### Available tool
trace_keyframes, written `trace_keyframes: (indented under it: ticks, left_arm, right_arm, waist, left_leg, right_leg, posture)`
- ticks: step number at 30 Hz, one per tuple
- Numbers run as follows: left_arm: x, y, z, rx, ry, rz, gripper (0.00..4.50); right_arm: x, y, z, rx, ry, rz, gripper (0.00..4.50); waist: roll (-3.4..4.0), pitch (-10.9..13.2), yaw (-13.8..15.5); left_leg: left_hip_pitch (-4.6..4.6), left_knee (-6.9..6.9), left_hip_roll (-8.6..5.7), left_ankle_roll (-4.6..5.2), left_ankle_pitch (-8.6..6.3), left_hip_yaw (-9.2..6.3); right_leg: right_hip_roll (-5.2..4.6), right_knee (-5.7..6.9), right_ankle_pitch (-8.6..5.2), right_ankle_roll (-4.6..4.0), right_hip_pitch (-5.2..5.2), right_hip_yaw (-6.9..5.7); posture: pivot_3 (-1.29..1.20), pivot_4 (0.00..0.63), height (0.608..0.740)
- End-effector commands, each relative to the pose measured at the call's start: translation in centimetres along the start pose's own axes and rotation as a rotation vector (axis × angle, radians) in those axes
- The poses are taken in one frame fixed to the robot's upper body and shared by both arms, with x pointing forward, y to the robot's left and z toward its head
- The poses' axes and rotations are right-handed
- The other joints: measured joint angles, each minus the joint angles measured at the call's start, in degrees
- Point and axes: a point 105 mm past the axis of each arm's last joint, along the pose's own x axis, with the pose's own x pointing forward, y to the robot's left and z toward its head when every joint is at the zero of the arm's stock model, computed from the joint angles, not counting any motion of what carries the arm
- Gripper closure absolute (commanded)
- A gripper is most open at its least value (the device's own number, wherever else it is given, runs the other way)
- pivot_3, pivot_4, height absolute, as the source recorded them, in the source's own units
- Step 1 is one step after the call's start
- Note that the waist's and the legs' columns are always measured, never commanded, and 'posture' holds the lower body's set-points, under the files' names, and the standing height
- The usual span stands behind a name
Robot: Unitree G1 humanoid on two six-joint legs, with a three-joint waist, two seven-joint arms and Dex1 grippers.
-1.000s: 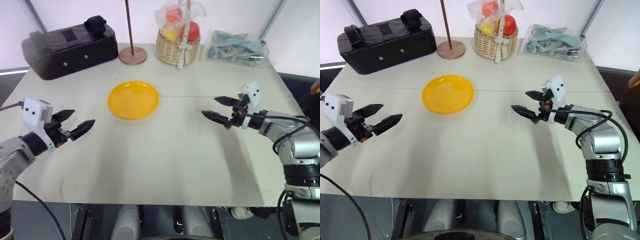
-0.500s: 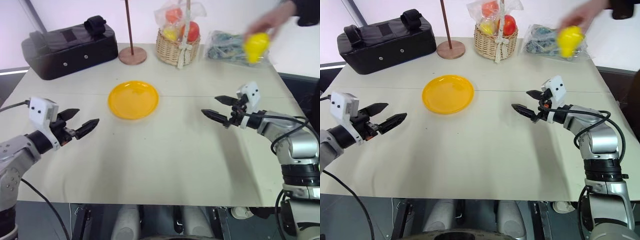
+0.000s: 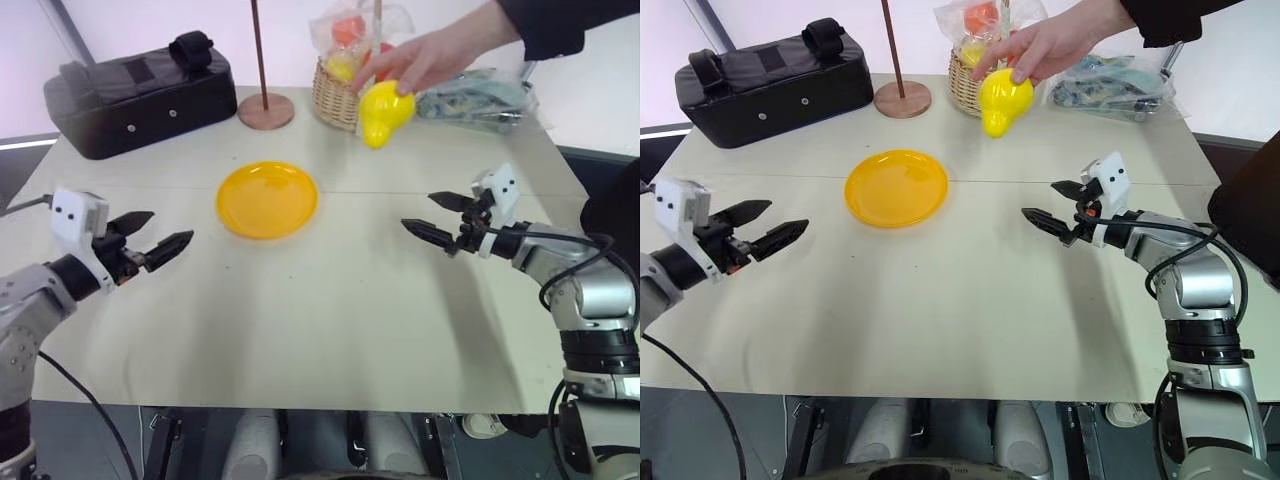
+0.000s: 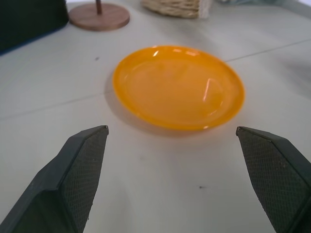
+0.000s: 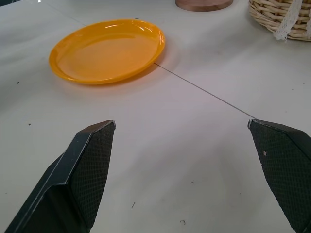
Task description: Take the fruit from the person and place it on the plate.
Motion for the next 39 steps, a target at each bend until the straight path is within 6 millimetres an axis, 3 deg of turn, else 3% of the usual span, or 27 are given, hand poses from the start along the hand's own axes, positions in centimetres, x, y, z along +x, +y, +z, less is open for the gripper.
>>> trace_keyframes:
  ticks: [1,8,12,17,22,31,39]
  left_arm:
    - [-0.7,-1.3,3.5,0.042,-0.072,-0.158,0.08]
    - [-1.2,-4.2,7.3,0.044,-0.114,-0.470,0.08]
    - [-0.3,-4.2,7.9,0.091,-0.109,-0.482,0.08]
    - [0.9,-4.1,7.6,0.089,-0.108,-0.481,0.08]
    - [1.4,-4.3,7.2,0.085,-0.111,-0.475,0.08]
    - [1.4,-4.5,5.5,0.066,-0.102,-0.426,0.08]
    - [1.0,-5.0,4.4,0.040,-0.111,-0.390,0.08]
  right_arm:
    - [-0.1,0.2,1.3,-0.044,-0.046,0.004,0.00]
    - [-0.4,0.0,1.5,-0.053,-0.044,-0.011,0.00]
    - [-0.2,-1.0,2.7,-0.029,-0.045,-0.088,0.00]
    - [1.5,-1.8,5.0,0.128,-0.089,-0.147,0.00]
    - [3.0,-1.3,7.9,0.207,-0.115,-0.067,0.00]
    - [4.1,0.0,8.8,0.240,-0.053,0.087,0.00]
    - [4.8,-0.6,9.9,0.216,-0.034,0.096,0.00]
  waist:
    - [0.00,0.00,-0.05]
    - [0.01,0.01,-0.06]
    - [0.01,0.01,-0.06]
    - [0.03,0.02,-0.44]
    - [0.03,0.02,-0.21]
    - [0.04,0.02,-0.16]
    - [0.04,0.02,-0.22]
  left_leg:
    - [0.01,0.00,0.00,0.00,0.00,0.01]
    - [0.00,-0.01,0.00,0.00,0.00,0.02]
    - [0.00,0.00,-0.01,0.00,0.00,0.02]
    - [0.00,-0.01,0.04,-0.01,0.01,0.05]
    - [-0.06,-0.07,0.03,-0.01,0.01,0.06]
    - [-0.07,-0.06,0.02,0.00,0.00,0.07]
    - [-0.08,-0.07,0.03,0.00,0.00,0.08]
  right_leg:
    - [0.00,0.00,0.00,0.00,0.00,0.01]
    - [0.02,0.01,0.00,0.00,-0.02,0.00]
    - [0.02,0.01,0.00,0.00,-0.01,0.01]
    - [0.10,0.08,0.00,0.00,-0.10,0.06]
    - [0.11,0.04,0.00,0.00,-0.14,0.07]
    - [0.07,0.05,0.00,0.00,-0.15,0.08]
    - [0.07,0.06,0.00,0.00,-0.18,0.09]
  posture:
    - [0.00,0.150,0.740]
    - [0.00,0.150,0.740]
    - [0.00,0.150,0.740]
    - [0.00,0.150,0.740]
    - [0.00,0.150,0.740]
    - [0.00,0.150,0.740]
    - [0.00,0.150,0.740]
